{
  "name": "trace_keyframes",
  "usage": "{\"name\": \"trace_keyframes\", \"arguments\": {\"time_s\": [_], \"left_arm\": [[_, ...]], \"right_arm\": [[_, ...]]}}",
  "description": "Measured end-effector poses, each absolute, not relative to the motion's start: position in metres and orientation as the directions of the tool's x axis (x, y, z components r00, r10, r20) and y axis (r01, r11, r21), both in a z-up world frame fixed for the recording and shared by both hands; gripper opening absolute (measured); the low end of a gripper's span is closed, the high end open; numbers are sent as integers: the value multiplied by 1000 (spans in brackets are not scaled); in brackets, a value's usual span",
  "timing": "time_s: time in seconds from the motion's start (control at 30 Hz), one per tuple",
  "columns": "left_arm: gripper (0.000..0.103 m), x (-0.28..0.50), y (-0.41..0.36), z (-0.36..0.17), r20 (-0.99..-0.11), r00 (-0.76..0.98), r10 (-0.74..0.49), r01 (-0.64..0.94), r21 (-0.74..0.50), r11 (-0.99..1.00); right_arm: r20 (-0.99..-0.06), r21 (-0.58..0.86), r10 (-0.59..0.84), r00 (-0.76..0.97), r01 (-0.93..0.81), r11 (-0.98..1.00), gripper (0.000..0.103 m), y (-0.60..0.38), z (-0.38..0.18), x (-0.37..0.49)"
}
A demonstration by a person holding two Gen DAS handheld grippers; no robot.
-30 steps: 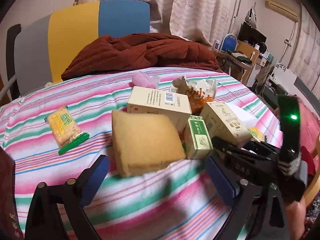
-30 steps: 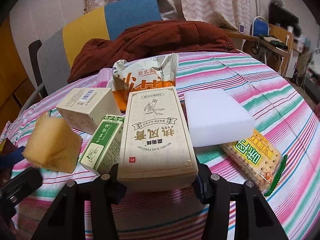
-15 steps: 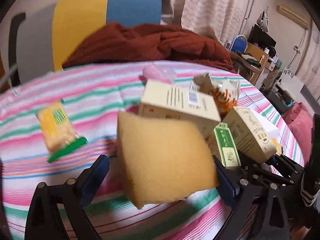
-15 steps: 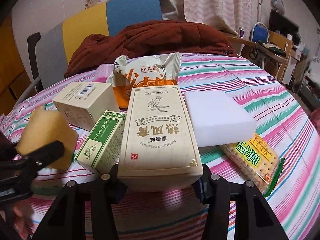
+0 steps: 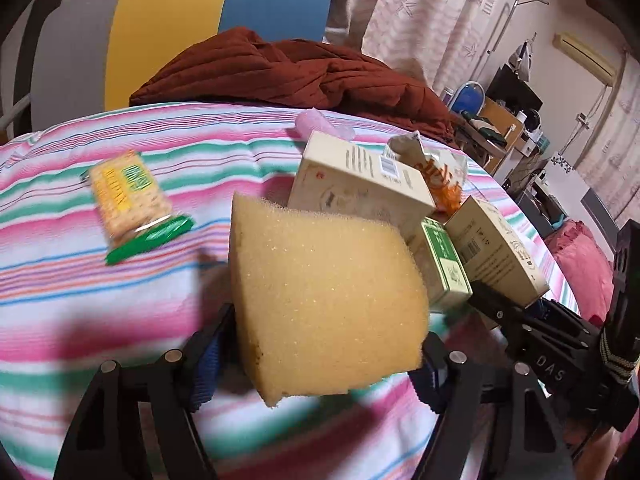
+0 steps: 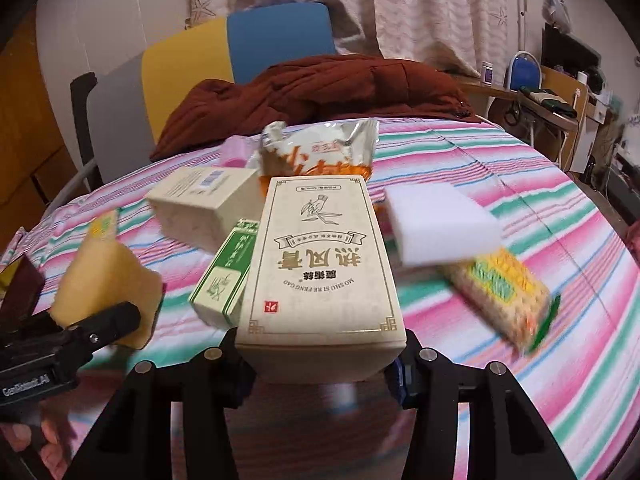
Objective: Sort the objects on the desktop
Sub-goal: 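Grasp a yellow sponge with the left gripper while the right grasps the tall cream box, then carry the yellow sponge and cream box toward the gold tray with both grippers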
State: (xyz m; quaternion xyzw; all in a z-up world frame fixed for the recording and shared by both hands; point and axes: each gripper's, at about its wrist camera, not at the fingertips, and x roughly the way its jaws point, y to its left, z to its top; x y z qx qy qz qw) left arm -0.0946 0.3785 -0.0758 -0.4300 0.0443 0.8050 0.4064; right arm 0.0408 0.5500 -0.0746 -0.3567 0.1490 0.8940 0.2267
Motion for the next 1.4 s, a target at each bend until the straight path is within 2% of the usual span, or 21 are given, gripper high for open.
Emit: {"name": "trace_keyframes", "arguments": {"time_s": [0.27, 0.5, 0.7, 0.87, 0.93, 1.0, 1.1, 1.27, 1.33, 1.4], "left_arm": [[73, -67, 332, -77, -707, -315, 634, -700, -278, -658], [69, -41, 284, -76, -690, -371, 621, -689, -244, -683], [69, -27, 239, -74, -681, -400, 614, -657, -253, -710], [73, -15, 230, -74, -677, -428, 599, -669, -209, -713], [78, -11, 230, -75, -679, -433, 593, -674, -193, -713], [83, -10, 229, -74, -678, -425, 600, -676, -203, -708], [84, -13, 227, -71, -671, -421, 610, -668, -226, -709], [86, -22, 233, -66, -671, -428, 605, -661, -224, -716], [86, -27, 235, -67, -669, -419, 614, -664, -236, -710], [86, -30, 236, -70, -671, -398, 626, -669, -255, -698]], "right_arm": [[-693, 168, 220, -687, -450, -877, 52, 493, -74, 75], [-672, 115, 166, -721, -323, -939, 52, 423, -62, 79], [-703, 82, 153, -695, -292, -953, 52, 394, -75, 85], [-708, 73, 147, -691, -279, -958, 53, 379, -85, 91], [-694, 83, 153, -703, -290, -954, 61, 380, -82, 96], [-681, 90, 163, -714, -302, -949, 66, 383, -78, 101], [-669, 93, 175, -722, -315, -945, 66, 389, -71, 104], [-668, 121, 155, -727, -312, -942, 63, 392, -68, 100], [-671, 113, 154, -725, -305, -946, 53, 390, -70, 97], [-673, 107, 156, -723, -305, -946, 53, 387, -71, 96]]}}
